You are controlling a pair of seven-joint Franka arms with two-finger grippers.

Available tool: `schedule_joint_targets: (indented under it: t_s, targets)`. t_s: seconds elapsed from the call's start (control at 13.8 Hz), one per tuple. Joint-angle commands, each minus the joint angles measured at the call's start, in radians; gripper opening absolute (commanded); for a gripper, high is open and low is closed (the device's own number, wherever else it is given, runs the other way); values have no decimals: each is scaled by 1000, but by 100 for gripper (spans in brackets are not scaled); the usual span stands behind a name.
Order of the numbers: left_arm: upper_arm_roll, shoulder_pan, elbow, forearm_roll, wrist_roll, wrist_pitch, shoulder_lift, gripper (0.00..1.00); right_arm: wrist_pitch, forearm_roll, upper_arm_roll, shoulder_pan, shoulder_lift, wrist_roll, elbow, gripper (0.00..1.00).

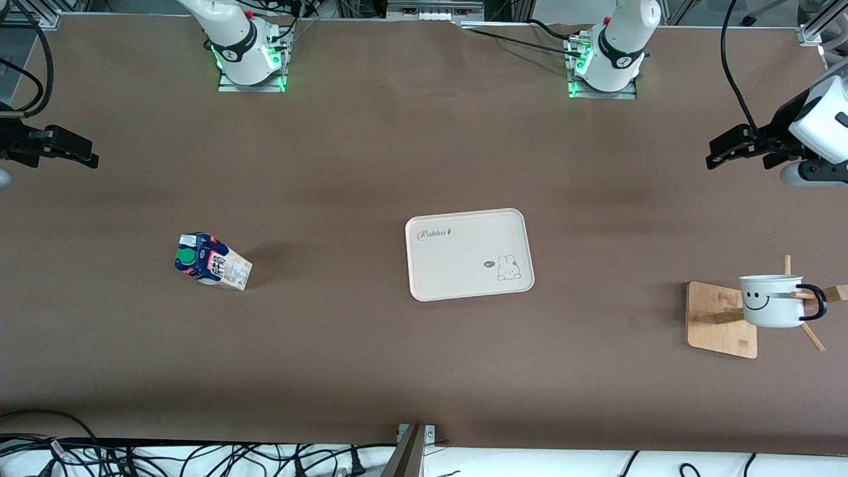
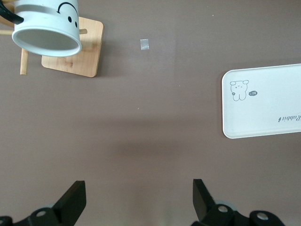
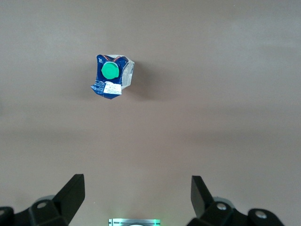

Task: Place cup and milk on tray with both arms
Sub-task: 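Reach the right gripper toward the blue milk carton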

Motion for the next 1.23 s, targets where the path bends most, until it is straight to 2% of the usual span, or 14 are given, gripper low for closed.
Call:
schedule_joint_targets:
  t_s: [0.0, 0.22, 0.36, 0.51, 0.8, 1.16]
  targets:
    - [-4, 2, 24, 18, -6, -21, 4, 100, 11, 10, 2, -18, 39, -92, 9, 100]
    - [-4, 2, 24, 19, -6, -21, 4, 100, 134, 40, -1, -46, 139, -98, 9, 100]
    - [-4, 2, 24, 19, -6, -21, 4, 100, 183, 190, -2, -78, 223, -145, 9, 100]
    - [-4, 2, 24, 19, -6, -21, 6, 100, 246, 258, -1, -96, 292, -175, 9, 100]
    - [-4, 2, 24, 21, -6, -21, 4, 100, 289, 263, 11, -83, 320, -159, 9, 100]
    - [-4, 2, 24, 21, -6, -21, 4, 100, 326, 241, 10, -3, 343, -83, 24, 100]
